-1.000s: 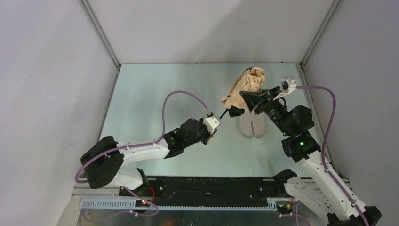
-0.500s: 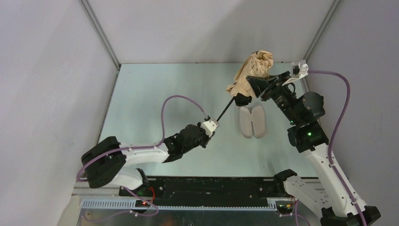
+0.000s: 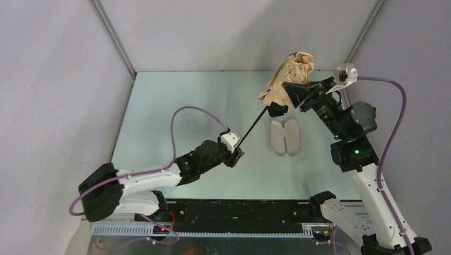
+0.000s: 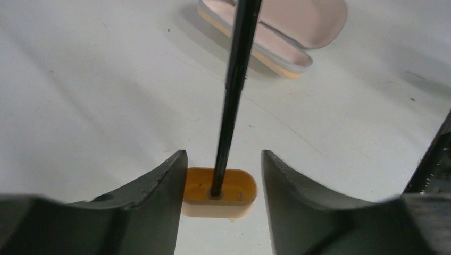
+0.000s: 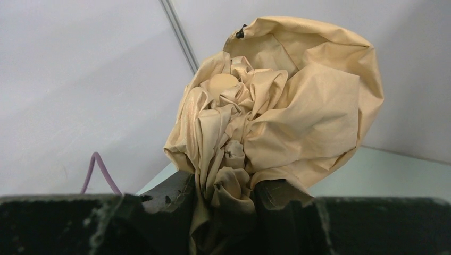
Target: Open the umbrella
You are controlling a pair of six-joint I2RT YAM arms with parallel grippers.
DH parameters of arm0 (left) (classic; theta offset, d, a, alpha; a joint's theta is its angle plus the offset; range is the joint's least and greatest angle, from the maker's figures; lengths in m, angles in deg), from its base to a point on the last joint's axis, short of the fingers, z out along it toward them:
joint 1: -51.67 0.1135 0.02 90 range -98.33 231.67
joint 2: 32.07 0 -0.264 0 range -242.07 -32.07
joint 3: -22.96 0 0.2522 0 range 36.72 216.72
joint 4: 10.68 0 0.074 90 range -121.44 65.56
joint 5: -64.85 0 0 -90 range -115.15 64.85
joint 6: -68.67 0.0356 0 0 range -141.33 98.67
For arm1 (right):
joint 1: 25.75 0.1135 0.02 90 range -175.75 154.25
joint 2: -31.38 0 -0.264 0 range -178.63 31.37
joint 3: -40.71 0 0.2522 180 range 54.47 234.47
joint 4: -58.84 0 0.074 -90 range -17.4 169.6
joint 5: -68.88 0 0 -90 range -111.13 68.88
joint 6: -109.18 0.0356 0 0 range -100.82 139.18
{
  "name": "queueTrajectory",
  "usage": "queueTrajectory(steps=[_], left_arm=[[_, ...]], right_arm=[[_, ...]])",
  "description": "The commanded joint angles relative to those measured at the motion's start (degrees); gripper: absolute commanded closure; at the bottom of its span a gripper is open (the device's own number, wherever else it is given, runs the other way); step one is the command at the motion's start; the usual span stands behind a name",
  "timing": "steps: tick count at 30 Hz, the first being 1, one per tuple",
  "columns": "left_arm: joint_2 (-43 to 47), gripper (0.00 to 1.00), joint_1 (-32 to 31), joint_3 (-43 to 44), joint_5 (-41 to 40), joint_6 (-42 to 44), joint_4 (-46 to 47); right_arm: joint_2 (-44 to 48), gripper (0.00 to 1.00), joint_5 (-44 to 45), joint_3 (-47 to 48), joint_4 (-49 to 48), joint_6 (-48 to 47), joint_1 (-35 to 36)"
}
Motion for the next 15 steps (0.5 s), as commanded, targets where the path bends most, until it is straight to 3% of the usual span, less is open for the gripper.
queueTrajectory(steps=[1,5,7,15], left_arm=[[9.2,0.30,-0.1,0.6,3.5,-6.8,-8.4],[17.0,0.11,-0.1,2.9,5.9,-11.6,-8.8],[19.7,0.07,-0.1,3.8,6.9,-13.6,-8.7],[23.3,0.03,-0.1,7.5,15.0,-20.2,-7.6]], right_arm=[[3.5,1.00,-1.8,2.0,-13.2,2.4,-0.7],[5.9,1.00,-3.2,-3.3,-15.0,5.7,-0.3],[7.0,1.00,-3.8,-5.8,-16.0,7.2,0.5],[8.0,1.00,-7.3,-10.8,-17.0,4.4,6.5]])
